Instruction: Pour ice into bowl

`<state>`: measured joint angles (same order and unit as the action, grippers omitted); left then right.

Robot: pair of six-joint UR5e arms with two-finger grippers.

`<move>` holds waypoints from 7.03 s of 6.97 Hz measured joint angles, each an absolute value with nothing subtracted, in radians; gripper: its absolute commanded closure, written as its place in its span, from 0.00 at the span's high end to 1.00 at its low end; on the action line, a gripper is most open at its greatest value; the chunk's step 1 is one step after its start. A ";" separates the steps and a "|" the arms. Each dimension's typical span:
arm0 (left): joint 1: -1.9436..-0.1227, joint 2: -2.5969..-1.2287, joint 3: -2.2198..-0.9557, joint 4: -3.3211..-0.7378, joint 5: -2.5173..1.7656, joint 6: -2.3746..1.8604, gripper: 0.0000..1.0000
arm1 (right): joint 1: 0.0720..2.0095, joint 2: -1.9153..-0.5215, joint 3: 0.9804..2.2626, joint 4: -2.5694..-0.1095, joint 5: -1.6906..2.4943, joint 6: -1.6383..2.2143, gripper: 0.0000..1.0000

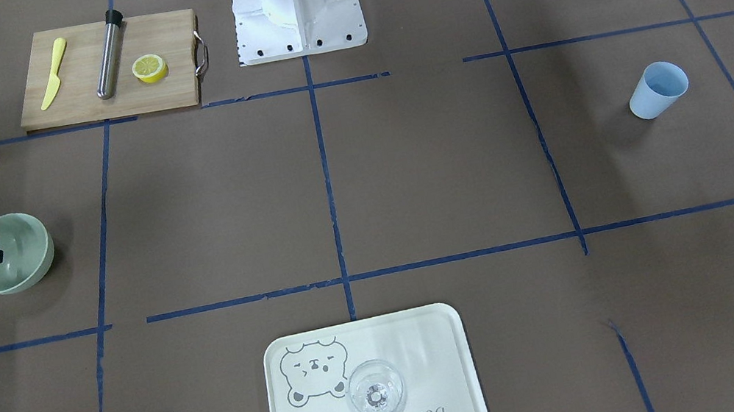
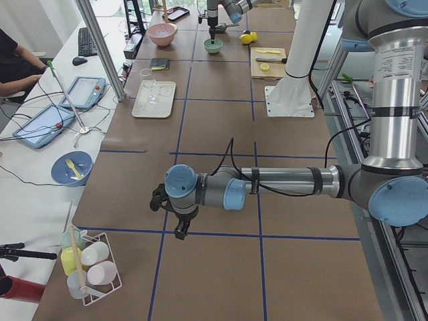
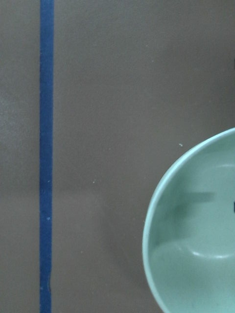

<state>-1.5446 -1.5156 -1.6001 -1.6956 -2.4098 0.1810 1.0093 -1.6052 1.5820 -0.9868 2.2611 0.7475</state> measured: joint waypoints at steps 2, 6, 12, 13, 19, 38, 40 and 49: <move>-1.545 -1.516 -1.602 -1.695 -2.410 0.181 1.00 | 1.004 -1.604 1.579 -0.983 2.260 0.748 0.00; -1.545 -1.516 -1.610 -1.695 -2.411 0.181 1.00 | 1.006 -1.610 1.625 -0.985 2.261 0.747 0.00; -1.543 -1.512 -1.618 -1.696 -2.411 0.181 1.00 | 0.702 -1.293 1.761 -1.069 2.105 1.380 0.00; -1.543 -1.511 -1.618 -1.696 -2.412 0.181 1.00 | 0.608 -1.162 1.761 -1.192 2.011 1.520 0.00; -1.542 -1.510 -1.619 -1.695 -2.413 0.179 1.00 | 0.368 -0.733 1.490 -1.372 1.724 1.785 0.00; -1.144 -1.292 -1.923 -2.359 -2.208 -0.672 1.00 | 0.677 -1.237 1.954 -1.353 2.000 1.535 1.00; -1.039 -1.211 -1.925 -2.598 -2.033 -0.763 1.00 | 0.680 -1.246 1.956 -1.353 1.994 1.534 1.00; -0.347 -1.006 -1.903 -2.842 -1.027 -1.299 1.00 | 0.674 -1.252 1.965 -1.353 1.981 1.538 1.00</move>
<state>-0.3471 -1.0063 -1.9029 -2.8419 -1.0274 -1.2989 0.6740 -1.2516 1.9650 -1.3530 1.9807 1.5382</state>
